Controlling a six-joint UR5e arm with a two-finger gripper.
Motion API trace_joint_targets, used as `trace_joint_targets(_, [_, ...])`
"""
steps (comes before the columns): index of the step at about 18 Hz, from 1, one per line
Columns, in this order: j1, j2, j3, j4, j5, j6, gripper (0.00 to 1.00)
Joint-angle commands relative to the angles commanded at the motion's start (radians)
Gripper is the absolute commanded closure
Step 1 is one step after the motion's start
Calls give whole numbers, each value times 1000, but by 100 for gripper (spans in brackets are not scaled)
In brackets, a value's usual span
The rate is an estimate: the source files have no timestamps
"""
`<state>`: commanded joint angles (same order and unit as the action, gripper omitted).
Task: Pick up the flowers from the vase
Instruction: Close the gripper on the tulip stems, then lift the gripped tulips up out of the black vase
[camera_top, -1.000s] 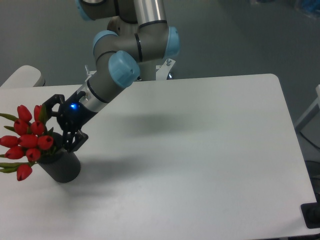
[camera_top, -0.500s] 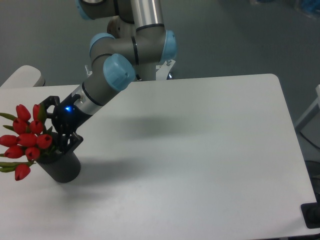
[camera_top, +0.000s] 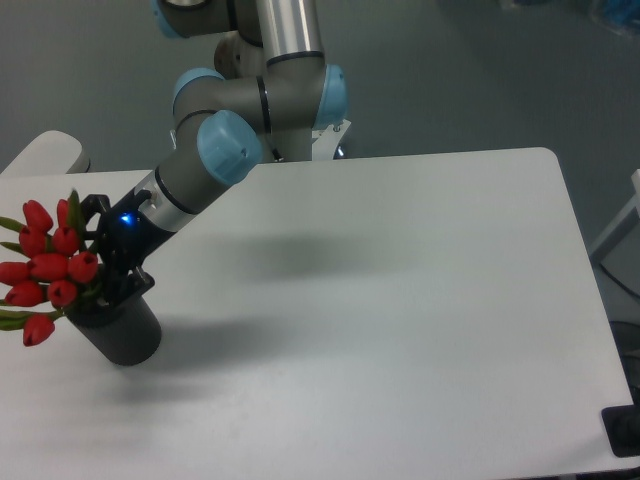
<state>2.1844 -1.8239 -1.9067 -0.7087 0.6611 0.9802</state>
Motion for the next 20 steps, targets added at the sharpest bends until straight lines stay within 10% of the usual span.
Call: trace_joint_targets(20, [31, 47, 25, -2, -26, -58, 63])
